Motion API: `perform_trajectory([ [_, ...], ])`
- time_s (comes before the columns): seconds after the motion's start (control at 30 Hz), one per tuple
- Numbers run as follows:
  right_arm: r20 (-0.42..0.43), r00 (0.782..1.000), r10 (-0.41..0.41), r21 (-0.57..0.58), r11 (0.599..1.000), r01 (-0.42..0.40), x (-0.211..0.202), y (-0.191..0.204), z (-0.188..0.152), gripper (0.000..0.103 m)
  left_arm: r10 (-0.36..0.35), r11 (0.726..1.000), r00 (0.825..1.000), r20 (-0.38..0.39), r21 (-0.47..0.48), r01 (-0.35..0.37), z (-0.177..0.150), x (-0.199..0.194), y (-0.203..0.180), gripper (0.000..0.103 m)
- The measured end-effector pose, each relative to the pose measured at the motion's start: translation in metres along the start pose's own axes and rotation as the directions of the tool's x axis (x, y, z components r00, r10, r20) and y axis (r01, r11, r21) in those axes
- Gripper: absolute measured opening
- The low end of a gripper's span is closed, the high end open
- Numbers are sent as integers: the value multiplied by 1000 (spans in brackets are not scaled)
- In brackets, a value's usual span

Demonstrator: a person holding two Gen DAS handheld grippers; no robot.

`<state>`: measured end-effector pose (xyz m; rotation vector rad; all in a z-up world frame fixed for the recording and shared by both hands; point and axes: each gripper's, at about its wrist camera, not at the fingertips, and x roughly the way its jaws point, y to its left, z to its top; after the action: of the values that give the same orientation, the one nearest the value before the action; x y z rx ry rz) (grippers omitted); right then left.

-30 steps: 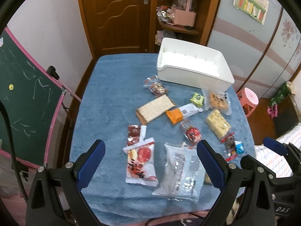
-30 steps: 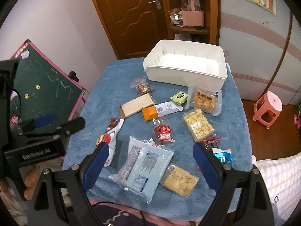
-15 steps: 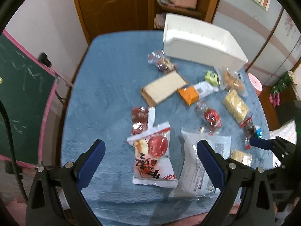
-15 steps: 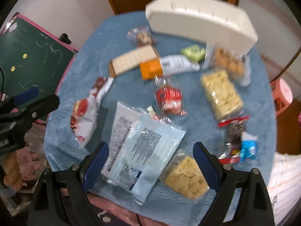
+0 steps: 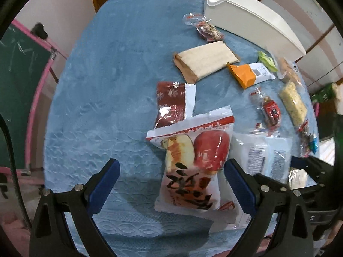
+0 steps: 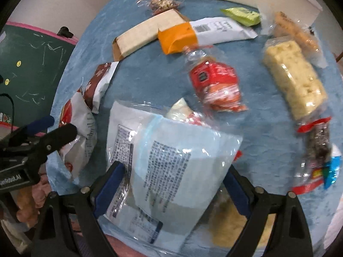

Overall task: Organize snacks
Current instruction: 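Grasp the apple-print bag with the left tool while the right grasps the blue-label bag, then carry both bags to the white bin and release them inside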

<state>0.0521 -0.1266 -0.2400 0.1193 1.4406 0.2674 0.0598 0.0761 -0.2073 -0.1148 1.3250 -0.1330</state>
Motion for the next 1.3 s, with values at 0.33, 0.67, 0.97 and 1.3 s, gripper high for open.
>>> perform_trajectory([
  [0.33,8,1000,-27,-21,999,27,9,11,3,96,-100,994,987,-128,-46,95,-5,39,1,98],
  [0.67,74,997,31,-9,999,-31,-16,5,-8,48,-91,996,990,-108,-18,89,-6,48,-9,60],
  [0.97,183,983,-10,-25,1000,15,-66,4,-5,38,-72,996,997,-8,61,72,-5,-4,-33,49],
  [1.3,464,883,-79,15,997,81,-201,-28,53,38,-56,962,912,406,266,-59,72,-142,-94,49],
])
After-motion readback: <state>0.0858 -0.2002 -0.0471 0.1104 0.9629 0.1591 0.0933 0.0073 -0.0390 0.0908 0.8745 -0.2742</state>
